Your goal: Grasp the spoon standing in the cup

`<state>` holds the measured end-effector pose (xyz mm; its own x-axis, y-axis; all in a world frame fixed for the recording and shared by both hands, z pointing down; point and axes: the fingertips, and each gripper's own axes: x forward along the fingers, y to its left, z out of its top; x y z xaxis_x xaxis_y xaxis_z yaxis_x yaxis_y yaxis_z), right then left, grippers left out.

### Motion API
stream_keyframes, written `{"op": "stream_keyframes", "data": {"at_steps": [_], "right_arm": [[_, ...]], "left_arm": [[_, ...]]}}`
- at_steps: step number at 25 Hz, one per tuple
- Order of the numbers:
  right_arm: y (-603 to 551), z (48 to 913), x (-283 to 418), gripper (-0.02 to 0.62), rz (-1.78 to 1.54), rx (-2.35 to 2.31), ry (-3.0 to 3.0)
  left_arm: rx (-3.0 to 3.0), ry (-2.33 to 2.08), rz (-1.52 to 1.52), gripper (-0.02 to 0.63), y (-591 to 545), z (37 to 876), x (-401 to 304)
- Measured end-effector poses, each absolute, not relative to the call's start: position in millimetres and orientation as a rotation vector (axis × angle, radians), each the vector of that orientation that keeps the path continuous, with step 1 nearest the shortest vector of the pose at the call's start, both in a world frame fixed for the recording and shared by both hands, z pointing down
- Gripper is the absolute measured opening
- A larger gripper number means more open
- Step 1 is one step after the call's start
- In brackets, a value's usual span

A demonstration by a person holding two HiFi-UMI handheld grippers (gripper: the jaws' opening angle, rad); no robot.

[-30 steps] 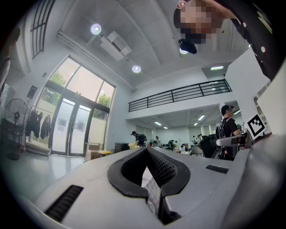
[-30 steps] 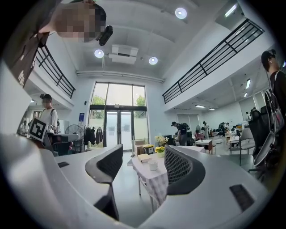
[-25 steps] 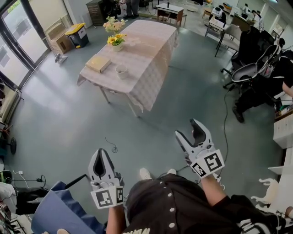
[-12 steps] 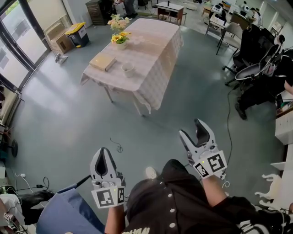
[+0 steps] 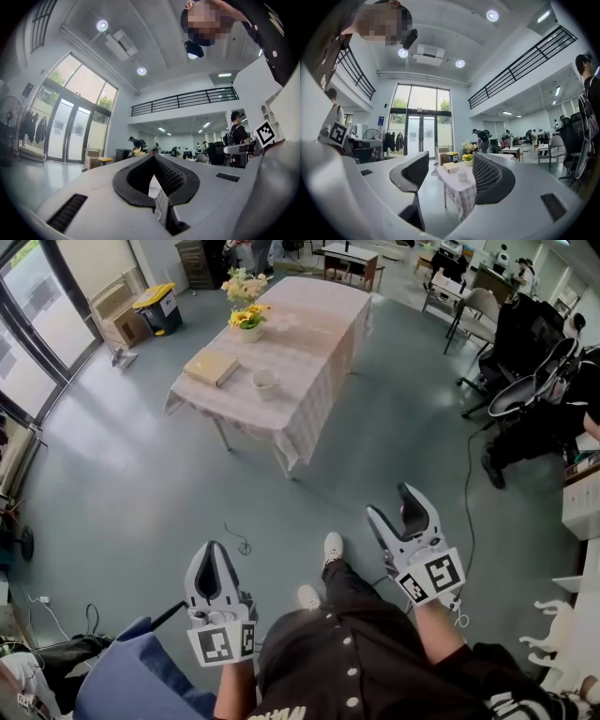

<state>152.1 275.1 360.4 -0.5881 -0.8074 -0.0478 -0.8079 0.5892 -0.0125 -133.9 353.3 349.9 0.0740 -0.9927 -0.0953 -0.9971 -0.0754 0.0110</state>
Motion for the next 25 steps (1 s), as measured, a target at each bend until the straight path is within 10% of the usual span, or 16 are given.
{"op": "stream_keyframes", "data": {"at_steps": [25], "right_arm": [[102,354,150,0.27,0.019,-1.259,2.812]], "left_arm": [[-2.146,2.181,0.111,0.017,202,336,-126]]}}
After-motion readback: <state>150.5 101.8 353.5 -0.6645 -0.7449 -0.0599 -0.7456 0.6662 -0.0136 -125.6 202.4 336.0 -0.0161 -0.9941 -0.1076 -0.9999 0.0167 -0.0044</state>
